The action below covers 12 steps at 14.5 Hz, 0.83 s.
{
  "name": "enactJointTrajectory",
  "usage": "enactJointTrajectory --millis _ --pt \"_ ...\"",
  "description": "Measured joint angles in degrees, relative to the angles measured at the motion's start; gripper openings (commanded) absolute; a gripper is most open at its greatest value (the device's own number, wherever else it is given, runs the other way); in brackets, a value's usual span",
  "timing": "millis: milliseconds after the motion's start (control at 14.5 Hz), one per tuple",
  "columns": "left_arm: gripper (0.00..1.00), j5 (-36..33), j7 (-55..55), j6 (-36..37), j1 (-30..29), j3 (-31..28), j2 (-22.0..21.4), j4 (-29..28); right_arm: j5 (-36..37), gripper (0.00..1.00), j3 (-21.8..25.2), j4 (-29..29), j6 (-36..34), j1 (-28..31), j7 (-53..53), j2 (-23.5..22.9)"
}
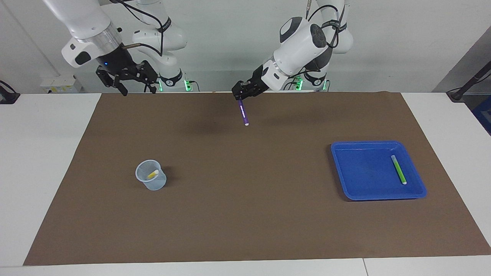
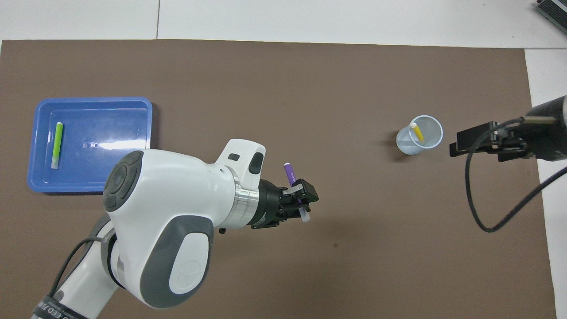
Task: Transfer and insert pens with both arms
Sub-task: 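Lift the purple pen with the left gripper while the right gripper approaches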
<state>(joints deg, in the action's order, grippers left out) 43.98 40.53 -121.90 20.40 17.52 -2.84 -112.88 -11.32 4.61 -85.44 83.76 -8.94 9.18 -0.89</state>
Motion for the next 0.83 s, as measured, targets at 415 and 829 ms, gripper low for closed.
enactJointTrajectory --millis 415,829 --pt "0.00 1.30 2.33 -4.96 4.73 -0.05 0.00 0.01 -12.20 1.00 -1.21 2.16 2.22 -3.89 8.41 -9.45" --pt "0.00 1.33 5.82 -14.10 9.56 0.01 0.05 -0.03 -15.33 0.91 -4.96 7.63 7.33 -8.27 15.38 -17.78"
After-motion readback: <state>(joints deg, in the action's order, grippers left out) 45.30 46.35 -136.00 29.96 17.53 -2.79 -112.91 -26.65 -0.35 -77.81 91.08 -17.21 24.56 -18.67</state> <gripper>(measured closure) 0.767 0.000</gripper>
